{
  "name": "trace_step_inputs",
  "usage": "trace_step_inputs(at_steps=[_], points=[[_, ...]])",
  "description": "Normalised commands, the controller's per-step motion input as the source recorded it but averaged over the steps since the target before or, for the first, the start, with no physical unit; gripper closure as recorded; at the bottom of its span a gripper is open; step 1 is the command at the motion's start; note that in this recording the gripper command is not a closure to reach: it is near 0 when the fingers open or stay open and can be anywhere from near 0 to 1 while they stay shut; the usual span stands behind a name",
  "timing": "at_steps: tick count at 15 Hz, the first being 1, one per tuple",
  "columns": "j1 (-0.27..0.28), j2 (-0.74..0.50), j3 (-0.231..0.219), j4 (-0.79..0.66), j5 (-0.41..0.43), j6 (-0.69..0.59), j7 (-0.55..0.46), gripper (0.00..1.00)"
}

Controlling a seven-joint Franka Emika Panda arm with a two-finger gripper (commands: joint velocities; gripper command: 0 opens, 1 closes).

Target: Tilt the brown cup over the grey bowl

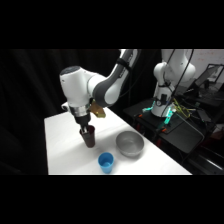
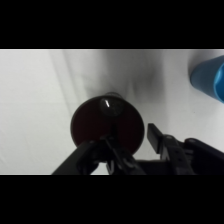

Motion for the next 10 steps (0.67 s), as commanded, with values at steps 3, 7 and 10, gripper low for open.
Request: trace_step_inputs(at_steps=[3,7,10], points=[[0.046,-0.27,-0.028,0.08,-0.079,-0.33,0.04,0.0],[-0.027,-0.3,0.035,0.25,0.036,-0.49,-0.03,0.0],[-0.074,-0.24,0.064,0.32,0.076,-0.42,-0.07,0.0]])
